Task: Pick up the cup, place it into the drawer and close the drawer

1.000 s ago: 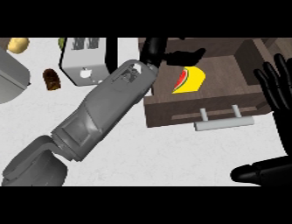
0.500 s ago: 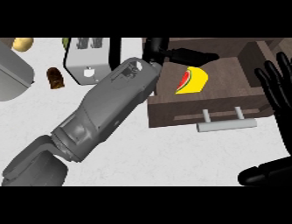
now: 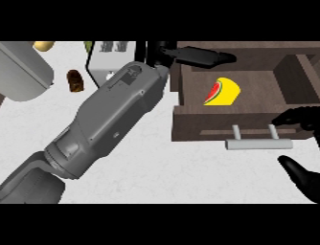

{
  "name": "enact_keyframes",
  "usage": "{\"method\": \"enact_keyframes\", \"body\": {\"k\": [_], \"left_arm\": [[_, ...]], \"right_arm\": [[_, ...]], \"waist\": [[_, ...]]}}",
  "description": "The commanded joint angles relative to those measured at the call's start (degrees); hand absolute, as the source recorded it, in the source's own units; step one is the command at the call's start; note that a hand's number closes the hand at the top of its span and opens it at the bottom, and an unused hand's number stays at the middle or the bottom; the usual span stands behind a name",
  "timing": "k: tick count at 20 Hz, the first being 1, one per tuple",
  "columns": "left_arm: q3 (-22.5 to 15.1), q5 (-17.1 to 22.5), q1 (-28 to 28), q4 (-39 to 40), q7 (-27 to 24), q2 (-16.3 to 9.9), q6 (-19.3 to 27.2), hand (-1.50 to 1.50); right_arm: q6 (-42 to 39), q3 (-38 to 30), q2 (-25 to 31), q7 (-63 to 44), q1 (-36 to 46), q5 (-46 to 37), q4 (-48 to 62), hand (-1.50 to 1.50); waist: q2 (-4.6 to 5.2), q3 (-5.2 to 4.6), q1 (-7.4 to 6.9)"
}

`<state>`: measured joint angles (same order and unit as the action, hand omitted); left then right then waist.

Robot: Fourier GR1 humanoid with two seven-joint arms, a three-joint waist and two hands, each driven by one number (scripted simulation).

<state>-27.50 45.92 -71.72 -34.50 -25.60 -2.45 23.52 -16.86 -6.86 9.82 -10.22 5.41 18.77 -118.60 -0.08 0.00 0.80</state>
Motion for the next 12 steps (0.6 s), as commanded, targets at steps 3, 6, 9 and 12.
{"method": "enact_keyframes", "body": {"k": [3, 6, 9, 12], "left_arm": [[1.97, 1.32, 8.02, -11.32, 2.81, -5.25, 1.21, -1.5], [2.31, 1.51, 15.33, -17.27, 3.67, -10.12, -0.1, -1.5], [2.6, 1.43, 20.78, -25.27, 5.44, -13.77, 1.01, -1.5], [4.07, 1.58, 26.91, -30.58, 7.23, -18.84, -0.25, -1.5]], "right_arm": [[-3.52, 1.17, 5.17, -2.76, -2.69, -4.22, -5.39, 1.5], [-5.6, 2.34, 3.66, 6.01, -5.59, -11.26, 0.01, 1.5], [-6.86, 0.77, 7.81, 1.88, -2.71, -10.81, -0.49, 1.5], [-5.73, 5.79, 5.32, 2.23, -4.02, -16.7, -1.15, 1.5]], "waist": [[-0.86, -0.08, -2.33], [-0.61, 0.0, -3.03], [-0.59, -0.02, -2.99], [-0.31, -0.02, -2.3]]}}
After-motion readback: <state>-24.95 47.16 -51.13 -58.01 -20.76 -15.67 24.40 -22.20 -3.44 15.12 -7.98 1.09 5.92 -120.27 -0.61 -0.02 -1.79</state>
